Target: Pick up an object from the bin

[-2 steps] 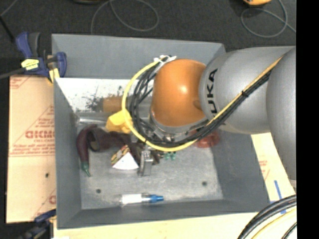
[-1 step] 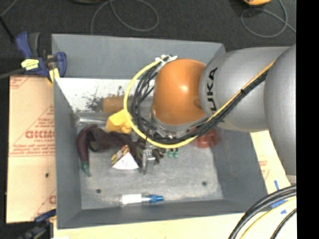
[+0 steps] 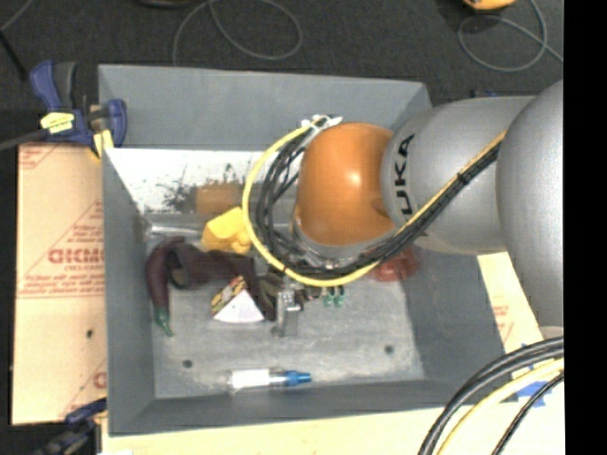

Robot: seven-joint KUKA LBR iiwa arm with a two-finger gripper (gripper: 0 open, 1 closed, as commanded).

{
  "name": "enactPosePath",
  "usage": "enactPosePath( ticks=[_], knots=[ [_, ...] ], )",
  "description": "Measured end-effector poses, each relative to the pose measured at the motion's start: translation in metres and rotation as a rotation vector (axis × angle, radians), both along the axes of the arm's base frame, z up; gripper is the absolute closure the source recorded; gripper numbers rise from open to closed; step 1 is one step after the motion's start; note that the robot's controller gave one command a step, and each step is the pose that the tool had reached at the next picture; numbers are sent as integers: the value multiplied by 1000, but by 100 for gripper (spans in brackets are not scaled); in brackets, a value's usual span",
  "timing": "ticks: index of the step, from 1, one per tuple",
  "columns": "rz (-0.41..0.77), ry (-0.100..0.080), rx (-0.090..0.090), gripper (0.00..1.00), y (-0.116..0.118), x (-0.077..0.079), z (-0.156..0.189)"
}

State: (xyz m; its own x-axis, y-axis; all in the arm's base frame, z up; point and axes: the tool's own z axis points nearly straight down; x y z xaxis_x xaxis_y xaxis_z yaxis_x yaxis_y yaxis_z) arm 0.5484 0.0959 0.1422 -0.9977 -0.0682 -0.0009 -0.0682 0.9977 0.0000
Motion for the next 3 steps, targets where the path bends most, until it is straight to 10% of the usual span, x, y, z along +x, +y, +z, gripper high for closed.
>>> enactPosePath(
  ticks=[1,2,3],
  knots=[
    [-215,-2,3,0,-11,3,-14],
    [-118,-1,0,0,-18,13,-42],
    [-353,-7,5,100,-13,20,-57]
  ],
)
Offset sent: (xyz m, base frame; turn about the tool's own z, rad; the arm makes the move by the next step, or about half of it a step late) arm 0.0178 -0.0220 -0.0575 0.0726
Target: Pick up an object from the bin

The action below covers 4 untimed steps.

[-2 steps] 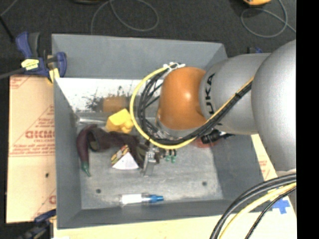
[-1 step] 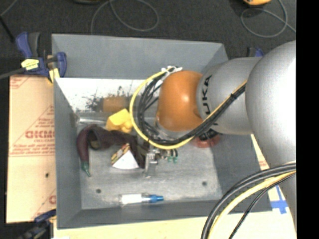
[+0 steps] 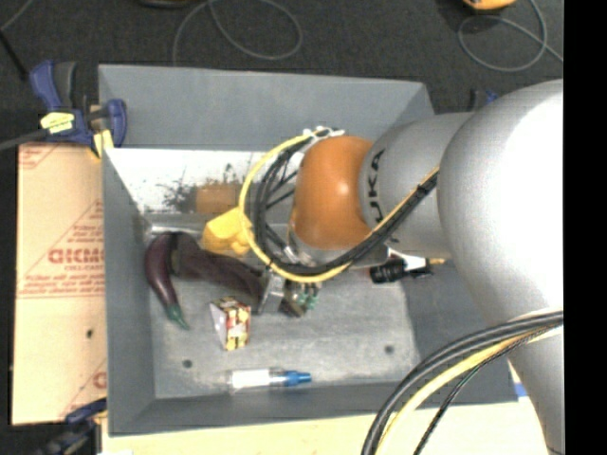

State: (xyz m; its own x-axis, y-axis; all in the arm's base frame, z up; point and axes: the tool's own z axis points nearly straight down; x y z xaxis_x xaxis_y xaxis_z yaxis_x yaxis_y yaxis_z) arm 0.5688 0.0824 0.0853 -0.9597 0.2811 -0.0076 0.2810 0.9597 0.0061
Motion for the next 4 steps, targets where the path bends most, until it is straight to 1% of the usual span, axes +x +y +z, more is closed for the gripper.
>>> enactPosePath(
  ticks=[1,2,3,4],
  knots=[
    [0,0,0,100,0,0,0],
    [77,4,-3,100,-3,-6,2],
    [-11,-3,0,100,-4,-3,48],
    [-12,-3,1,100,-4,-3,48]
  ],
)
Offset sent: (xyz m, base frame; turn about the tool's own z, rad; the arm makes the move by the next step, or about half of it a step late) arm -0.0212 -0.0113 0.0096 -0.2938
